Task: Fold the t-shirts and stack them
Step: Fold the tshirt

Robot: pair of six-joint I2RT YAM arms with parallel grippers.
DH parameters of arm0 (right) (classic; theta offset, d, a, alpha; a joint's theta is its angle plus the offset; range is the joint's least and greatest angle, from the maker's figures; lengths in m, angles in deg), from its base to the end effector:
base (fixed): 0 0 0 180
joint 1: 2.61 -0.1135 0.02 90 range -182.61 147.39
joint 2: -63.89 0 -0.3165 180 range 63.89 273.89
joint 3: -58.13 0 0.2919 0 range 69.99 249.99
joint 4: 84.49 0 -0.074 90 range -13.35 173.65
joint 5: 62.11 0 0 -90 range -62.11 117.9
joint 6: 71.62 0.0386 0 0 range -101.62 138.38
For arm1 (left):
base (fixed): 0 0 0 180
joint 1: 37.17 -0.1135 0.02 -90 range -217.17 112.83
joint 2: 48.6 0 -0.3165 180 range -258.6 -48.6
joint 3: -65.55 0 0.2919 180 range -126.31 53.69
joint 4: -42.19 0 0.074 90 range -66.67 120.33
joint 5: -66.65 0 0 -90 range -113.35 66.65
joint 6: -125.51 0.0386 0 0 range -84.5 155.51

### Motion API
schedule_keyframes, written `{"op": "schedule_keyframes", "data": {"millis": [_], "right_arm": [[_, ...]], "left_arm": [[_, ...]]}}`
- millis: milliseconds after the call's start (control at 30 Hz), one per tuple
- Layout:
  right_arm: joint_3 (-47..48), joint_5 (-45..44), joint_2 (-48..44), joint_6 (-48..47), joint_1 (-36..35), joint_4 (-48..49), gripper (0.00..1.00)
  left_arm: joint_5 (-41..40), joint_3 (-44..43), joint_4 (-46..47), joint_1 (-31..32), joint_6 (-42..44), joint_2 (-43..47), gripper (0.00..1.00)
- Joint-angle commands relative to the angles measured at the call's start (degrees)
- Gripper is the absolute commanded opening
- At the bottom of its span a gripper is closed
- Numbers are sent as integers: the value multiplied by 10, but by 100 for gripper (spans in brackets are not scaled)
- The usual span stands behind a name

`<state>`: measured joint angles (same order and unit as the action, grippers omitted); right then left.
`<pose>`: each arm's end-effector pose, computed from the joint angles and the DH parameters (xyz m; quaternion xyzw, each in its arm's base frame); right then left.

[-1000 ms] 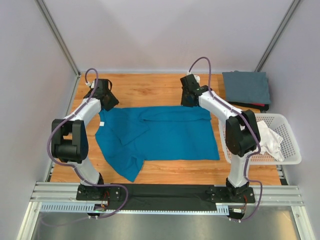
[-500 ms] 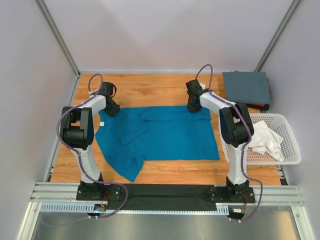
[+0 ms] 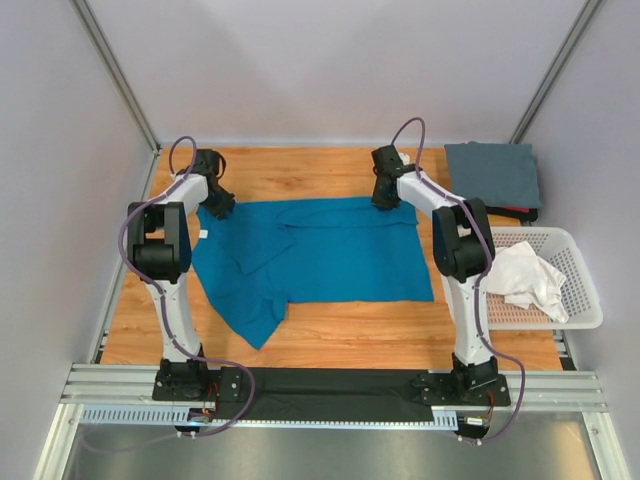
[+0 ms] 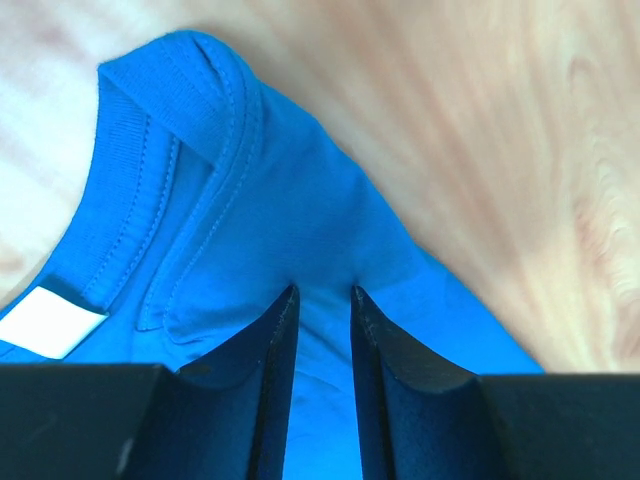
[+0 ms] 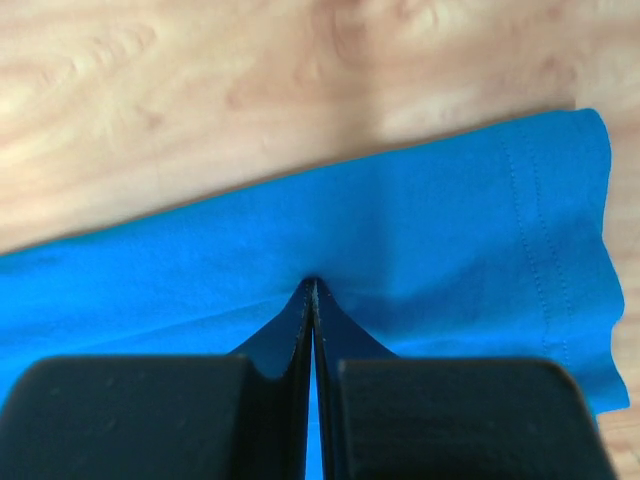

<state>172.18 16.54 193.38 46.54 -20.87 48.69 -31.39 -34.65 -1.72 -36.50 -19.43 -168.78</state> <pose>0.5291 0.1666 0.1811 0.1070 0.9604 0.0058 0.2571 0.5029 -0.0005 0.1866 -0.4573 0.8576 -0.0447 0.2312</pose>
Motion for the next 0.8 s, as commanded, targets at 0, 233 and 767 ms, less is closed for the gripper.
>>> {"op": "schedule_keyframes", "data": {"millis": [0, 233, 767], "right_arm": [[55, 4, 51, -18, 12, -26, 1], [216, 12, 136, -45, 16, -59, 5], [221, 135, -7, -76, 38, -6, 31]], "left_arm": [[6, -61, -24, -3, 14, -50, 34], [14, -237, -71, -3, 70, -145, 34], [77, -224, -6, -3, 200, -30, 64]]}}
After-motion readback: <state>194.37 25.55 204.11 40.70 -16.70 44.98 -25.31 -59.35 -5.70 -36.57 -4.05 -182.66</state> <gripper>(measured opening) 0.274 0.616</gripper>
